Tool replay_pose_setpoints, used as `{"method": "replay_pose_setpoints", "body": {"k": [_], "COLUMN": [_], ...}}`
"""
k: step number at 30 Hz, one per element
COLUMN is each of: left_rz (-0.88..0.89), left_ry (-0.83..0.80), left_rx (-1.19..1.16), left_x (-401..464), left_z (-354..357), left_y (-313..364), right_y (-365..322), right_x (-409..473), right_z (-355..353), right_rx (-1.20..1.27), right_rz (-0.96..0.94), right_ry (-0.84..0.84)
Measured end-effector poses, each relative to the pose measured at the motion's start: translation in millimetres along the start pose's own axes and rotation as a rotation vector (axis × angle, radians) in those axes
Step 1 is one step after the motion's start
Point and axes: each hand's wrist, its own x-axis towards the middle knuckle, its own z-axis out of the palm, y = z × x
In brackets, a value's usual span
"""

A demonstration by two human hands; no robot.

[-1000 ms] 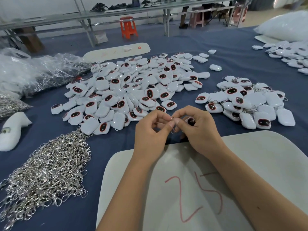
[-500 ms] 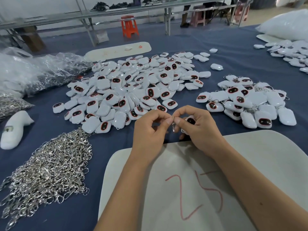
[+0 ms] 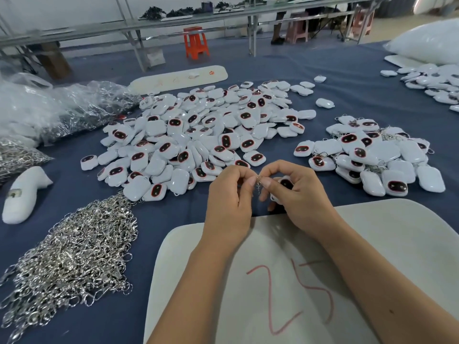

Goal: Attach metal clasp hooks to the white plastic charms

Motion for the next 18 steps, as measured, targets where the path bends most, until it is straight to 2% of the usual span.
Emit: {"method": "replay_pose_setpoints", "body": {"k": [7, 14, 18], "left_rz": [0.037, 0.056, 0.072], "left_ry": [0.060, 0.078, 0.093], "left_rx": [0.010, 0.049, 0.064], "left_x": [-1, -3, -3], "left_z": [7, 3, 4], "left_y": [6, 9, 13], "right_y": [-1, 3, 4], "right_x": [-3, -2, -1], "right_z": [2, 7, 8], "right_rx": [0.054, -0.254, -0.302], "right_rz": [-0.043, -0.327, -0.392], "right_ry": [0.055, 0.140, 0.180]}}
